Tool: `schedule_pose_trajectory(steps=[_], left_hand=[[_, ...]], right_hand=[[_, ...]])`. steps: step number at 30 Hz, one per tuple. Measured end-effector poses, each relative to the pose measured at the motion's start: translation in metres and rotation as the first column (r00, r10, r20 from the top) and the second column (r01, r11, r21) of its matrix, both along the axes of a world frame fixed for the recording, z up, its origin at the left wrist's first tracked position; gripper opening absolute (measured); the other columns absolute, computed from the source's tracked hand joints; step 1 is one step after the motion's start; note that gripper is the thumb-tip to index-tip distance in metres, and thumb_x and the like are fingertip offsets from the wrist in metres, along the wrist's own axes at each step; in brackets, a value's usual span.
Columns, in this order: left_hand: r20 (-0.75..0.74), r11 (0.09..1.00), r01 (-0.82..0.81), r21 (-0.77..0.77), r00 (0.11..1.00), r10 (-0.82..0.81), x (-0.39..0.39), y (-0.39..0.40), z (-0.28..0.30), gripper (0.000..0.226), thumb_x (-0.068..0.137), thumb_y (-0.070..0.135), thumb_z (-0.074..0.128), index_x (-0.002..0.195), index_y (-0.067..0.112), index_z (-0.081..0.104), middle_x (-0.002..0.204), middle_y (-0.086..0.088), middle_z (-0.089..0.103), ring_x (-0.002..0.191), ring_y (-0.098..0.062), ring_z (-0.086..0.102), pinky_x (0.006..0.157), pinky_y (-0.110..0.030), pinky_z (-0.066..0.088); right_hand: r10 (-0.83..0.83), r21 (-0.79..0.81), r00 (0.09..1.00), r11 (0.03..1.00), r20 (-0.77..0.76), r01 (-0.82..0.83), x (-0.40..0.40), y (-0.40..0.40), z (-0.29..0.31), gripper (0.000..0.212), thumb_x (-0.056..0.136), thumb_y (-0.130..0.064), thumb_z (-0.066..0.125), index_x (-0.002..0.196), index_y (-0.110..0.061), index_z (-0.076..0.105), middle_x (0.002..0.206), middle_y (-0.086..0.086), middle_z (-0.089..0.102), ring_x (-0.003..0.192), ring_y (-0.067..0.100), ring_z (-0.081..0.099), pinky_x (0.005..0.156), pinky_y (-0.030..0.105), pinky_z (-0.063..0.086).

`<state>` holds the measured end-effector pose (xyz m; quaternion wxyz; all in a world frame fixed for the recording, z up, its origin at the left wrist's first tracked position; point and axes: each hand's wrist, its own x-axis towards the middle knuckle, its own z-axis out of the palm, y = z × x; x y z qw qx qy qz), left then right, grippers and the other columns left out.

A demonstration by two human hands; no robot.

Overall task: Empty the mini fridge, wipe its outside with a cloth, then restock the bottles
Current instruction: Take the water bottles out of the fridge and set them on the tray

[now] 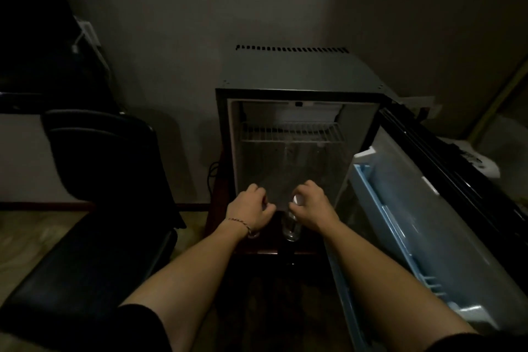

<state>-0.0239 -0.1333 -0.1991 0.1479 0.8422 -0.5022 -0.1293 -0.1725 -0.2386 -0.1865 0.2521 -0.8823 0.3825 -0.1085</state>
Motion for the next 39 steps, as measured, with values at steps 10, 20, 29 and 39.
schedule_pose_trajectory(steps=[10, 20, 29, 39], left_hand=[[0.032, 0.990, -0.135, 0.043, 0.991, 0.133, -0.108, 0.109, 0.003, 0.019, 0.090, 0.046, 0.054, 0.088, 0.028, 0.051, 0.097, 0.005, 0.046, 0.081, -0.014, 0.052, 0.068, -0.033, 0.047], [0.045, 0.998, -0.059, 0.021, 0.997, 0.058, -0.164, 0.180, 0.005, 0.017, 0.095, 0.041, 0.051, 0.083, 0.030, 0.048, 0.092, 0.008, 0.046, 0.074, -0.008, 0.051, 0.068, -0.027, 0.046], [0.019, 0.993, 0.110, -0.039, 0.994, -0.110, -0.226, 0.198, 0.019, 0.014, 0.095, 0.042, 0.052, 0.092, 0.028, 0.053, 0.098, 0.008, 0.047, 0.077, -0.008, 0.051, 0.067, -0.026, 0.044], [-0.061, 0.959, 0.273, -0.077, 0.959, -0.278, -0.324, 0.168, 0.011, 0.020, 0.091, 0.044, 0.054, 0.091, 0.025, 0.059, 0.098, 0.006, 0.051, 0.081, -0.011, 0.055, 0.074, -0.033, 0.054]], right_hand=[[0.085, 0.095, 0.995, 0.991, 0.059, -0.090, -0.086, 0.096, 0.003, 0.022, 0.087, -0.023, 0.072, 0.107, -0.019, 0.064, 0.108, -0.006, 0.047, 0.095, 0.010, 0.053, 0.082, 0.026, 0.048], [0.091, 0.112, 0.995, 0.989, 0.034, -0.094, -0.151, 0.186, -0.005, 0.027, 0.089, -0.025, 0.071, 0.114, -0.019, 0.062, 0.110, -0.007, 0.044, 0.096, 0.006, 0.048, 0.074, 0.016, 0.038], [0.008, 0.072, 1.000, 0.997, -0.016, -0.007, -0.227, 0.234, 0.005, 0.024, 0.089, -0.023, 0.070, 0.112, -0.018, 0.063, 0.110, -0.006, 0.046, 0.102, 0.011, 0.052, 0.088, 0.026, 0.048], [-0.121, 0.179, 0.987, 0.974, -0.102, 0.138, -0.333, 0.208, 0.003, 0.030, 0.088, -0.020, 0.071, 0.116, -0.021, 0.061, 0.107, -0.007, 0.049, 0.094, 0.006, 0.053, 0.070, 0.016, 0.044]])
